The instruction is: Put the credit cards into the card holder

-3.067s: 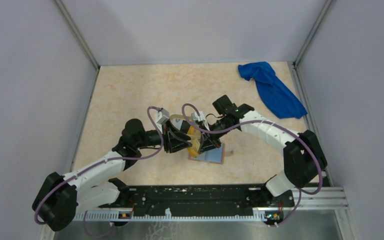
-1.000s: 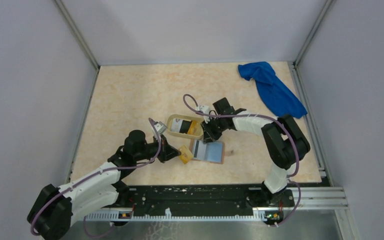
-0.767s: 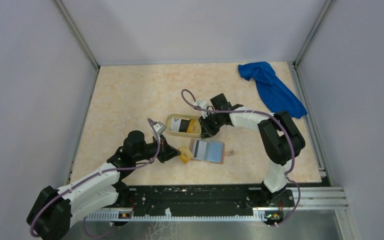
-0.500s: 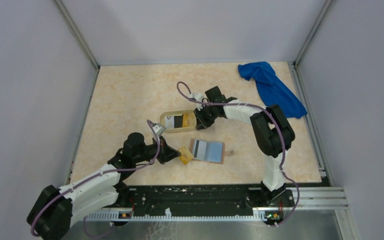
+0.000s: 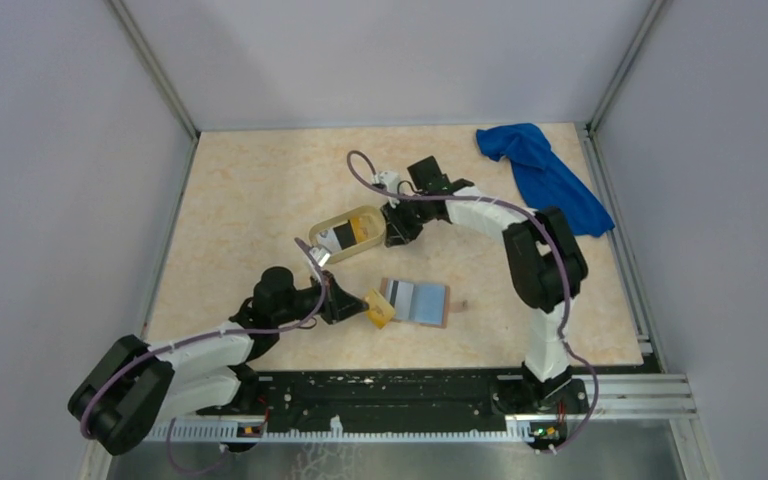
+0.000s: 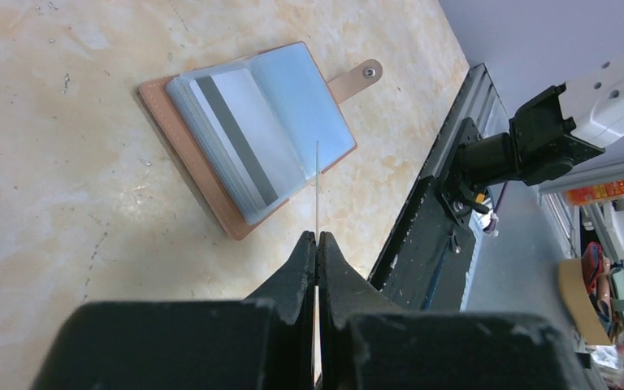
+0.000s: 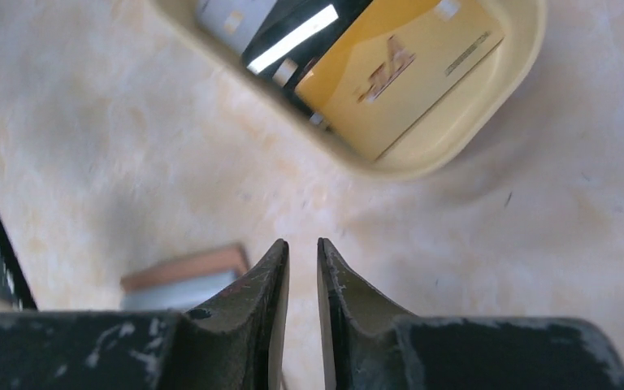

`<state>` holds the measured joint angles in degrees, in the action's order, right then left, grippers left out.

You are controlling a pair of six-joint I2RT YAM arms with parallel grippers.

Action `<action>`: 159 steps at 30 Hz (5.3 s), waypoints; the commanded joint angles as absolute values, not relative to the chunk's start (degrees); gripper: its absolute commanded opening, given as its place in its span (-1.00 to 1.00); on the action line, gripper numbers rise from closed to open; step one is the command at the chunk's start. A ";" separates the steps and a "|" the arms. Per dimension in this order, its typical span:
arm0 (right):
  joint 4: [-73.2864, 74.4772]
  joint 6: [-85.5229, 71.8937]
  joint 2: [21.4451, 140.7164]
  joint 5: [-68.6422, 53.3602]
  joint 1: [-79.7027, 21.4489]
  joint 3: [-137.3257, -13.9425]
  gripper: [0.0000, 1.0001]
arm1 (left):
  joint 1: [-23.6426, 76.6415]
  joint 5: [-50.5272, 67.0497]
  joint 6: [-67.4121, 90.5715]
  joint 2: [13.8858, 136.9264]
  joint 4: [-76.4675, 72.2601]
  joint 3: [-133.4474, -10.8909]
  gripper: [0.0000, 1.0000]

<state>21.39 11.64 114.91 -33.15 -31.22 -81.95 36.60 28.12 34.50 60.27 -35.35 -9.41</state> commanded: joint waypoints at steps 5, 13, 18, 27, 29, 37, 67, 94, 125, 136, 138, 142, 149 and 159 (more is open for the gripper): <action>34.35 39.39 82.90 -39.88 -28.83 -64.37 -0.17 | 36.45 34.12 35.37 71.01 -41.96 -15.90 -1.00; 40.51 38.92 71.35 -27.10 -27.40 -51.16 0.62 | 36.41 38.42 33.10 77.04 -39.27 -20.47 -1.00; 39.48 37.44 73.77 -20.51 -25.45 -47.86 0.61 | 36.42 39.47 31.88 80.08 -37.75 -23.15 -1.00; 38.96 35.17 81.64 -18.24 -24.98 -47.79 0.31 | 36.39 39.82 30.50 82.33 -36.48 -24.83 -1.00; 39.32 35.01 82.11 -18.71 -24.90 -47.81 0.24 | 36.39 39.81 30.37 82.52 -36.47 -24.92 -1.00; 41.86 35.33 84.85 -20.55 -24.28 -48.83 -0.31 | 36.39 40.44 30.15 83.12 -36.47 -25.31 -1.00; 38.60 40.35 87.22 -13.59 -22.41 -59.71 -0.56 | 36.48 42.82 39.56 91.82 -43.88 -28.57 -1.00; 32.67 33.35 65.90 -45.42 -22.41 -57.41 0.02 | 40.27 37.30 43.64 78.17 -56.71 -16.22 -1.00; 26.59 39.54 58.29 -48.90 -22.41 -46.42 0.14 | 41.84 35.24 45.16 72.31 -62.67 -10.95 -1.00; 26.39 39.66 63.66 -40.91 -22.41 -46.13 0.14 | 41.84 33.75 46.34 83.32 -63.09 -16.07 -1.00; 24.60 39.29 64.44 -38.47 -22.41 -44.77 0.13 | 41.84 31.83 46.03 84.66 -58.69 -18.02 -1.00; 23.51 37.35 67.76 -34.96 -22.41 -44.68 0.11 | 41.71 29.65 46.19 86.92 -54.96 -19.76 -1.00; 25.28 33.27 74.46 -32.34 -22.41 -47.37 0.08 | 41.67 31.35 50.66 95.32 -59.78 -21.13 -1.00; 27.10 31.47 84.29 -28.30 -22.41 -49.68 0.02 | 41.66 27.20 51.70 97.75 -58.54 -22.32 -1.00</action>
